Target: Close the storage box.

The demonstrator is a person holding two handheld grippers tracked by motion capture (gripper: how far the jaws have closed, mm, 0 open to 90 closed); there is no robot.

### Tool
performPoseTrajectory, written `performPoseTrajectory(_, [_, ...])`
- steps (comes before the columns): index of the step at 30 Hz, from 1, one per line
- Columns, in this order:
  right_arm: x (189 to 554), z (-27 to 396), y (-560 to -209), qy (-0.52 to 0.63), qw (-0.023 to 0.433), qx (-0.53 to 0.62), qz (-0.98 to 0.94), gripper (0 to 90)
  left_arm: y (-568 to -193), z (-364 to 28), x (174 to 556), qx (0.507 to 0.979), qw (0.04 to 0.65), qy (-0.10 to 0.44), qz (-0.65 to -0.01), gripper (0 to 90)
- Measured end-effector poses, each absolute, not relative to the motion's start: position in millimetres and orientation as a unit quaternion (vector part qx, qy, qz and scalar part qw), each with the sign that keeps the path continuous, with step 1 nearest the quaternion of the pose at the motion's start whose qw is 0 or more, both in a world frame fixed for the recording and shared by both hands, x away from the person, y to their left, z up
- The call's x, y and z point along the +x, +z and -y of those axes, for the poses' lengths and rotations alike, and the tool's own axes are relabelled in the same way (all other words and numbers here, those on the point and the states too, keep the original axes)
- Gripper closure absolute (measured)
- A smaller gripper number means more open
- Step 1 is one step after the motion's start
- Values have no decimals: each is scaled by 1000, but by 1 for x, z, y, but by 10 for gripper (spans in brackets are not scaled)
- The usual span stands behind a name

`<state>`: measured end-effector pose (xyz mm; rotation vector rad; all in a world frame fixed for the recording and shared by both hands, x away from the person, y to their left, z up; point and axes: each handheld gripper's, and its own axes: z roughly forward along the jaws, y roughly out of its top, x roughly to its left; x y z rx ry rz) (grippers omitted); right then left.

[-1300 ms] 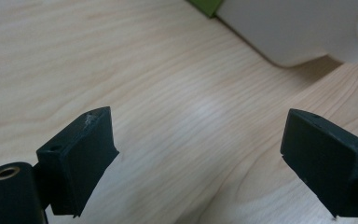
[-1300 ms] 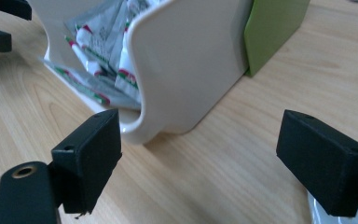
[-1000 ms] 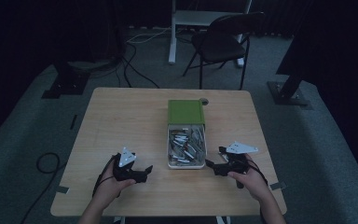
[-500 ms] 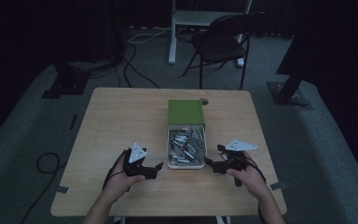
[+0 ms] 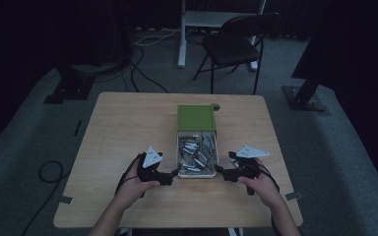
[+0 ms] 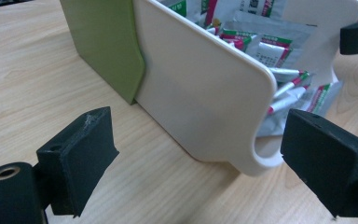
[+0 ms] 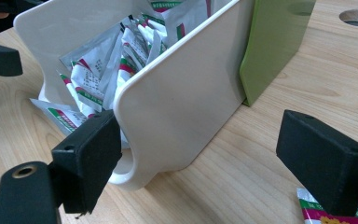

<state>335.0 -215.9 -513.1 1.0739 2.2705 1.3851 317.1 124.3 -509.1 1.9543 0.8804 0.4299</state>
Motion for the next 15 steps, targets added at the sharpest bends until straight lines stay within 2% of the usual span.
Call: performPoseTrajectory(15, [339, 215, -514, 473, 136, 374, -786, 134, -509, -124, 329, 787, 461, 179, -369, 102])
